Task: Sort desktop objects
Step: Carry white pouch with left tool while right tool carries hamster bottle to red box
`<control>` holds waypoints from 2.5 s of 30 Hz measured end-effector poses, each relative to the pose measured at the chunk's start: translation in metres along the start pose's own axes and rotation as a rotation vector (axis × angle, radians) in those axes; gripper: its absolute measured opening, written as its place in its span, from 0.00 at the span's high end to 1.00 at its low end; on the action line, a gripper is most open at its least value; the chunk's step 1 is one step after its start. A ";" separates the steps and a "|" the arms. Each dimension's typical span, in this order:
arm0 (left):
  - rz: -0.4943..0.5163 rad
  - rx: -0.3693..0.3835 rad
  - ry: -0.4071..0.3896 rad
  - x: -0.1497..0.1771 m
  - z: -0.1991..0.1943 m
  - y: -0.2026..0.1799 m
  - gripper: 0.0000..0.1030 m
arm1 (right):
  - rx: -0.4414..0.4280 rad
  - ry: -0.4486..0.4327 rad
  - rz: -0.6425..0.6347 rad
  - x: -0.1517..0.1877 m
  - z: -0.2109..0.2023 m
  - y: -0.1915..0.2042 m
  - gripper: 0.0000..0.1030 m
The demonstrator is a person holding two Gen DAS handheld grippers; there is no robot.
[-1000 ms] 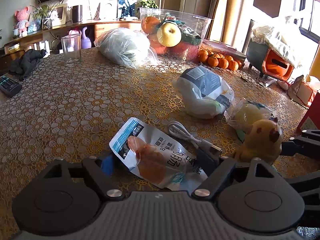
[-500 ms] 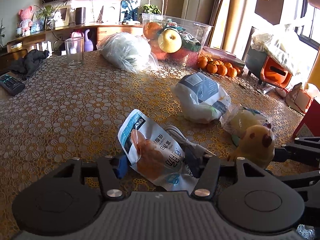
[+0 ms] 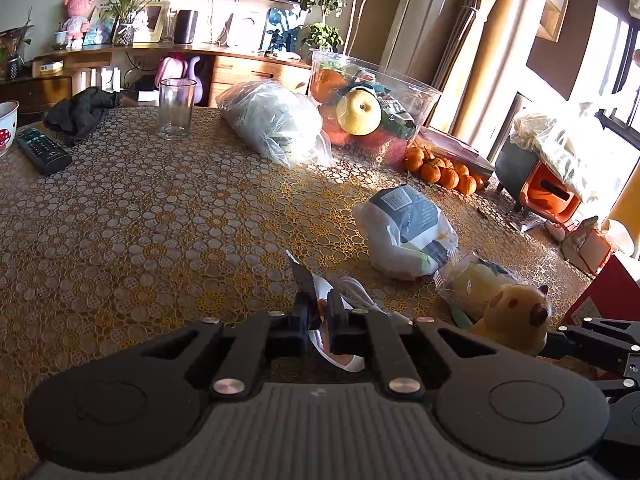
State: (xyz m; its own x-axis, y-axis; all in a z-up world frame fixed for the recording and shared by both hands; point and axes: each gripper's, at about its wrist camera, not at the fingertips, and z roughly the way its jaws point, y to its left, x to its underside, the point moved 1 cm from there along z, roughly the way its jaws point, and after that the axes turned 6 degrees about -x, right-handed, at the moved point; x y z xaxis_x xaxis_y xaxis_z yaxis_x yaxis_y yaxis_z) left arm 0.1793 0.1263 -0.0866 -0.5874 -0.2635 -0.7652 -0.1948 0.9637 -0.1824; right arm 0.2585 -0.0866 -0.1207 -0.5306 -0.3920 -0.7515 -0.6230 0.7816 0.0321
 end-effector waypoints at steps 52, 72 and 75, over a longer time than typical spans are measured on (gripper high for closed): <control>0.053 0.293 -0.067 -0.006 -0.132 -0.153 0.96 | 0.175 -0.157 0.104 0.041 -0.200 -0.082 0.59; 0.178 0.423 -0.037 -0.003 -0.122 -0.265 0.96 | 0.274 -0.160 0.176 0.074 -0.241 -0.162 0.59; 0.200 0.441 -0.033 -0.002 -0.119 -0.282 0.96 | 0.286 -0.149 0.184 0.079 -0.242 -0.172 0.58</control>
State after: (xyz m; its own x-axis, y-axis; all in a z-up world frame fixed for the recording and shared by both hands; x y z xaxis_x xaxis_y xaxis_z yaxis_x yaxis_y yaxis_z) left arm 0.1420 -0.1495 0.0401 -0.5528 -0.0765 -0.8298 0.2754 0.9230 -0.2686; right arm 0.1846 -0.3695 -0.0261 -0.5161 -0.1739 -0.8387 -0.3282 0.9446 0.0061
